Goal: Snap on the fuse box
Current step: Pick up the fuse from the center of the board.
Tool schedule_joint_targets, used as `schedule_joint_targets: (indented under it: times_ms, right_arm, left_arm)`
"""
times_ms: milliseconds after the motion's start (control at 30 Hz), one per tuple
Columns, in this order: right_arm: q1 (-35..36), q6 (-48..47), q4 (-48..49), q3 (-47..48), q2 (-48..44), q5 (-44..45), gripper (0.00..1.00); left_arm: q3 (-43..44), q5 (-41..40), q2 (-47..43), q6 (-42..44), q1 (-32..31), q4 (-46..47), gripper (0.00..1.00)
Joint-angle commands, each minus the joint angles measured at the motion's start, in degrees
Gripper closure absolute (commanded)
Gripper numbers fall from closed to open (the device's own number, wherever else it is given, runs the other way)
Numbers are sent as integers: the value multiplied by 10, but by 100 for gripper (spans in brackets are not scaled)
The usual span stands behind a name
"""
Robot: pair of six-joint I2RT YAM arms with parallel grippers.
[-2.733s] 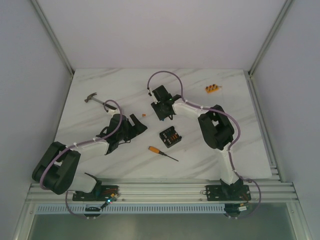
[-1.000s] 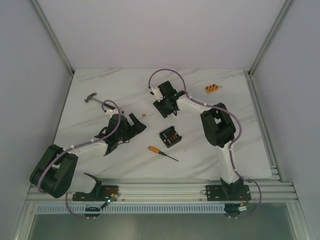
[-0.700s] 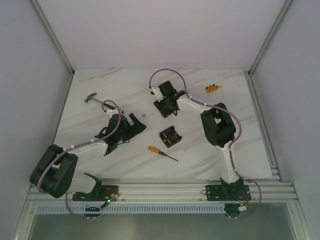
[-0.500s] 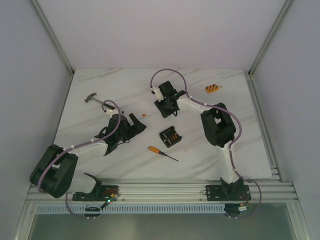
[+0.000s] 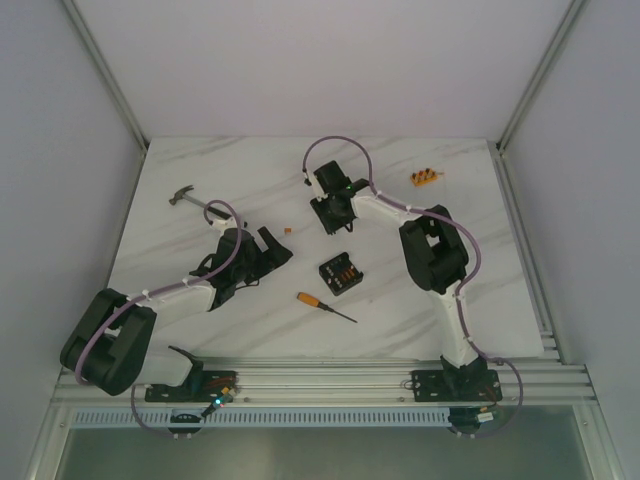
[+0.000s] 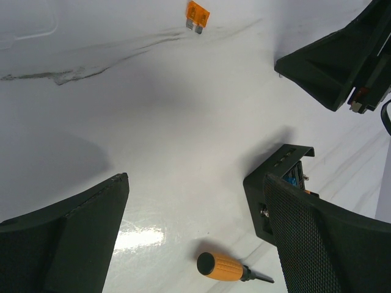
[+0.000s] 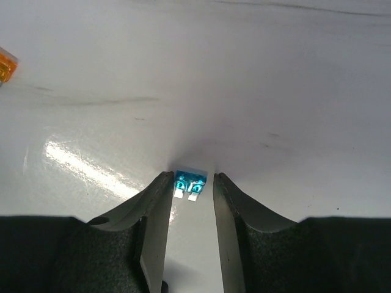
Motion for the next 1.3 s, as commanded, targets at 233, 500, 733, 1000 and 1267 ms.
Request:
schedule_joint_targets:
  times_ms: [233, 500, 733, 1000, 1267]
  right_arm:
    - [19, 70, -60, -9, 53, 51, 61]
    - [30, 122, -44, -22, 51, 67, 59]
    - [30, 134, -39, -28, 55, 82, 61]
    - [27, 108, -41, -52, 50, 83, 68]
    - [23, 100, -28, -66, 30, 72, 78]
  left_arm:
    - [4, 5, 5, 6, 4, -8, 0]
    - [4, 6, 3, 5, 4, -7, 0]
    - [3, 6, 0, 4, 4, -7, 0]
    - [3, 9, 0, 4, 4, -7, 0]
    - [3, 16, 0, 8, 4, -2, 1]
